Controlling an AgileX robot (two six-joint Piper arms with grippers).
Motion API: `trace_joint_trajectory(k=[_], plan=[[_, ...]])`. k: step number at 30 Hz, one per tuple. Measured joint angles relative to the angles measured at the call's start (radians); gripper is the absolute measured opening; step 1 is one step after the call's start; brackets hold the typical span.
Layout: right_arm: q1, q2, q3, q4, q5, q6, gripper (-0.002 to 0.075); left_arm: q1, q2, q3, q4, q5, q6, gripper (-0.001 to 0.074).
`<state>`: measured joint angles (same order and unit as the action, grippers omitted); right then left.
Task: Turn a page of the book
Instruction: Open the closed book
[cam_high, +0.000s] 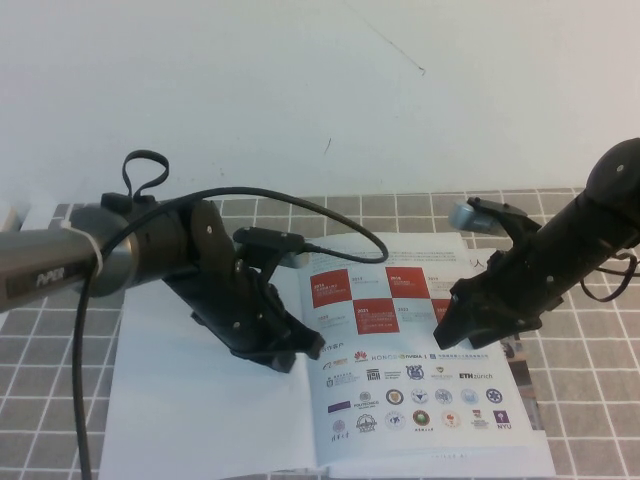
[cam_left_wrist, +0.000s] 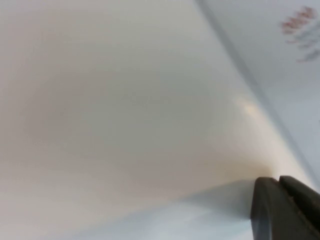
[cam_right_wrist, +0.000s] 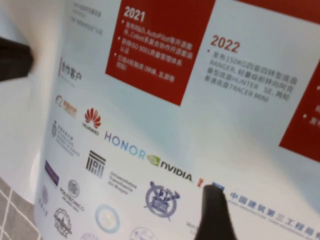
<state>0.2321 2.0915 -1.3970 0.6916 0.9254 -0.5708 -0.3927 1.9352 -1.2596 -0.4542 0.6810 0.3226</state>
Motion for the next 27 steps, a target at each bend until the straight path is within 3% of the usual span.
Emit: trace_joint_trajectory(k=[8, 15, 27], plan=[[0.000, 0.000, 0.000, -0.002, -0.057, 0.000, 0.0448, 0.028, 0.000, -0.008, 0.175, 0.001, -0.142, -0.0004], [0.000, 0.000, 0.000, -0.015, -0.109, 0.000, 0.0448, 0.060, 0.000, -0.009, 0.181, -0.008, -0.156, -0.0004], [-0.018, -0.005, 0.000, -0.188, -0.097, 0.126, 0.0448, 0.060, 0.002, -0.009, 0.118, -0.026, -0.126, -0.0004]])
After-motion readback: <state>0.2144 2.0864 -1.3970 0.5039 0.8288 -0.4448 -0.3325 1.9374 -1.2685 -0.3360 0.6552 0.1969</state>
